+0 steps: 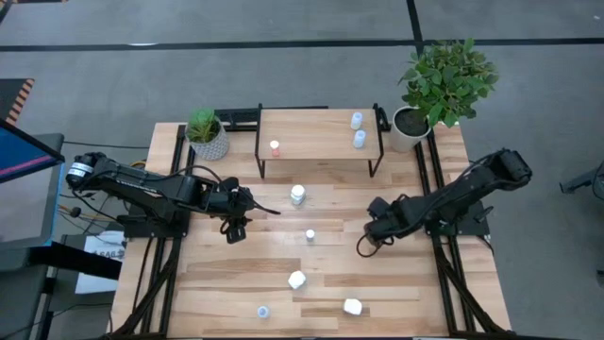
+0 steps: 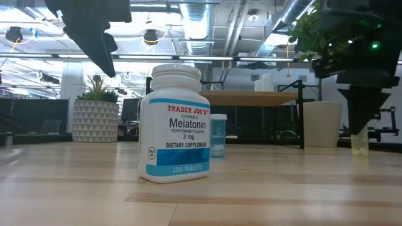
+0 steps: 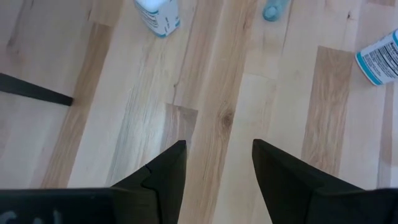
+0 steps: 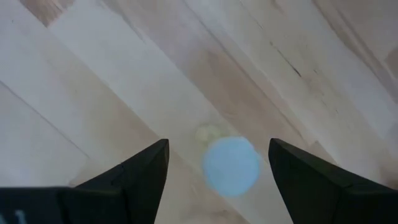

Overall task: Pick and place medicine bottles onto shelf by color
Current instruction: Put the yellow pill bottle on the shelf

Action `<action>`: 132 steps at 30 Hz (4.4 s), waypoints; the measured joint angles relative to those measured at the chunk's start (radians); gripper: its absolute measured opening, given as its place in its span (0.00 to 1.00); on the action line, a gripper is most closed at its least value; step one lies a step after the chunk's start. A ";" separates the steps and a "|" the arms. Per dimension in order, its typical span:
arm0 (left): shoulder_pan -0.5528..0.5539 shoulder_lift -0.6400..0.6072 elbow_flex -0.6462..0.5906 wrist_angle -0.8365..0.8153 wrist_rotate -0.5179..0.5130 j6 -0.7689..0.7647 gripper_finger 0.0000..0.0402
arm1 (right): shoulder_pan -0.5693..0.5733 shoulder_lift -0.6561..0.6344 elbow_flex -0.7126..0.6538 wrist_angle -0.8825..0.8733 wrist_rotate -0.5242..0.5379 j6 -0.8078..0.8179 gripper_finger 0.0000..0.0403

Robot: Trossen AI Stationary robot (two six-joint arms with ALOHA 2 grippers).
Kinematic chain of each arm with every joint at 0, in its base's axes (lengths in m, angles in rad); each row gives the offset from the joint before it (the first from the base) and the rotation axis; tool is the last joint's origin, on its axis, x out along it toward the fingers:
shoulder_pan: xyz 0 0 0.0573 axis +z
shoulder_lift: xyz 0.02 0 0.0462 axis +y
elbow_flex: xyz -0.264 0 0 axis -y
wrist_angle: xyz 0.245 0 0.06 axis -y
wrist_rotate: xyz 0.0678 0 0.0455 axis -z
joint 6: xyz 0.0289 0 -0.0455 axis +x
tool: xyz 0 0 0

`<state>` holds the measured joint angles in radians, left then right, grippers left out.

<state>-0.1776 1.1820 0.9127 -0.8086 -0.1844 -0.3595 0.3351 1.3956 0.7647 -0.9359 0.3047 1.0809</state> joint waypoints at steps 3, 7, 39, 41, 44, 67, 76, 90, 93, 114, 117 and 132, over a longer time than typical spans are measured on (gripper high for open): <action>0.000 0.000 0.000 0.000 0.000 0.000 0.42 | -0.026 0.000 0.000 0.001 -0.033 -0.018 0.73; 0.000 0.000 0.000 0.000 0.000 0.000 0.42 | -0.044 -0.002 0.000 -0.006 -0.060 -0.021 0.69; 0.000 0.000 0.000 -0.001 -0.005 0.001 0.42 | -0.066 0.026 0.199 -0.009 -0.093 -0.248 0.30; 0.000 0.000 0.000 -0.001 -0.005 0.001 0.42 | -0.083 0.026 0.264 -0.004 -0.093 -0.327 0.31; 0.000 0.000 0.000 -0.001 -0.006 0.001 0.42 | -0.121 0.026 0.360 0.021 -0.093 -0.457 0.30; 0.000 0.000 0.000 0.000 -0.011 0.001 0.42 | -0.538 0.091 0.689 0.310 -0.104 -1.040 0.28; 0.000 0.000 0.000 0.000 -0.011 0.001 0.42 | -0.636 0.295 0.921 0.144 -0.176 -1.134 0.28; 0.000 0.000 0.000 0.017 -0.014 0.026 0.42 | -0.650 0.569 1.242 -0.133 -0.208 -1.249 0.28; 0.000 0.000 0.000 0.015 -0.014 0.026 0.42 | -0.652 0.602 1.278 -0.186 -0.208 -1.250 0.28; 0.000 0.000 0.000 0.015 -0.015 0.024 0.42 | -0.694 0.620 1.289 -0.316 -0.234 -1.267 0.28; 0.000 0.000 0.000 0.015 -0.015 0.024 0.42 | -0.698 0.620 1.289 -0.316 -0.234 -1.274 0.30; 0.000 0.000 0.000 0.015 -0.015 0.023 0.42 | -0.698 0.620 1.289 -0.298 -0.231 -1.316 0.49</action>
<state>-0.1772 1.1824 0.9131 -0.7933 -0.1989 -0.3363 -0.3628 2.0151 2.0541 -1.2340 0.0734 -0.2356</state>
